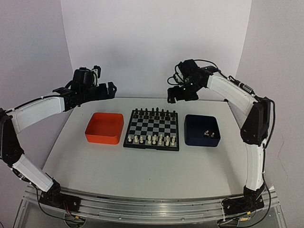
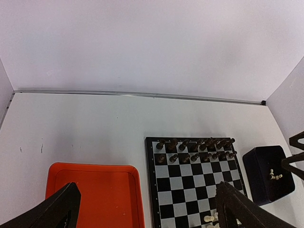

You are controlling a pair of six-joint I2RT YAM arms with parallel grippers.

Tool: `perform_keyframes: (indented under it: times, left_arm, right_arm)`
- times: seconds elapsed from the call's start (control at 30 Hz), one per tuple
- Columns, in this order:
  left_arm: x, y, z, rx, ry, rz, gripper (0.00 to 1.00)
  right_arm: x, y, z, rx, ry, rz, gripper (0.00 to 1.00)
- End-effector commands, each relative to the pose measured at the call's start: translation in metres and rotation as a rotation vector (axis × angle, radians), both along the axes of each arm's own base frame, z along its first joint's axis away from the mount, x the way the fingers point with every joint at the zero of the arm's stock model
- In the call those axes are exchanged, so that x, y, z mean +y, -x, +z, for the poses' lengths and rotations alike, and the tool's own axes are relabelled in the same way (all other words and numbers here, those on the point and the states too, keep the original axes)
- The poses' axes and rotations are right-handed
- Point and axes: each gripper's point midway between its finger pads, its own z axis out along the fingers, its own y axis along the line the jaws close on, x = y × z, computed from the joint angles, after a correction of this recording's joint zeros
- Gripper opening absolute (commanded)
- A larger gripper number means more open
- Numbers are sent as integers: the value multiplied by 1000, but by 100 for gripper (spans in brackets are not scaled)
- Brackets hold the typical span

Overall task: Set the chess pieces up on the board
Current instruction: Pick up the chess piece from the storage box.

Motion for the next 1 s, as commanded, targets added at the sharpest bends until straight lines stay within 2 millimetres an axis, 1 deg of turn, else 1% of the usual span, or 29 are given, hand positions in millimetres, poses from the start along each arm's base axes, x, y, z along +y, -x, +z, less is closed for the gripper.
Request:
perform_keyframes:
  times: [0.0,0.13,0.17,0.23,0.3,0.4,0.5,0.6,0.67,0.77,0.87,0.97]
  left_arm:
    - [-3,-34,27,-96,50,-11,100]
    - [2,-69,24,-111,88,3,100]
    - [4,-77,25,-118,96,9,100]
    - [7,-95,19,-111,105,24,100]
    - [13,-112,22,-113,124,42,100]
    - [21,-131,38,-84,157,65,100]
    - [28,-136,33,-53,118,92,100]
    - [31,-137,26,-63,90,97,100]
    - [31,-139,27,-78,93,98,100]
    - [29,-144,29,-89,102,95,100]
    - [28,-147,28,-89,106,95,100]
    - [27,-147,28,-88,118,96,100]
  right_arm:
    - [-89,-8,-8,71,-4,-231,95]
    - [-129,-5,-30,133,31,-298,94]
    - [-137,-4,-36,151,38,-314,93]
    - [-151,0,-51,196,56,-333,91]
    - [-163,4,-61,239,96,-353,90]
    - [-176,13,-71,313,168,-378,88]
    - [-175,29,-84,433,225,-293,81]
    - [-188,40,-103,504,347,-217,79]
    - [-195,46,-111,555,416,-158,77]
    - [-206,49,-115,613,473,-133,75]
    - [-210,51,-118,645,481,-96,71]
    - [-217,51,-123,655,523,-54,69]
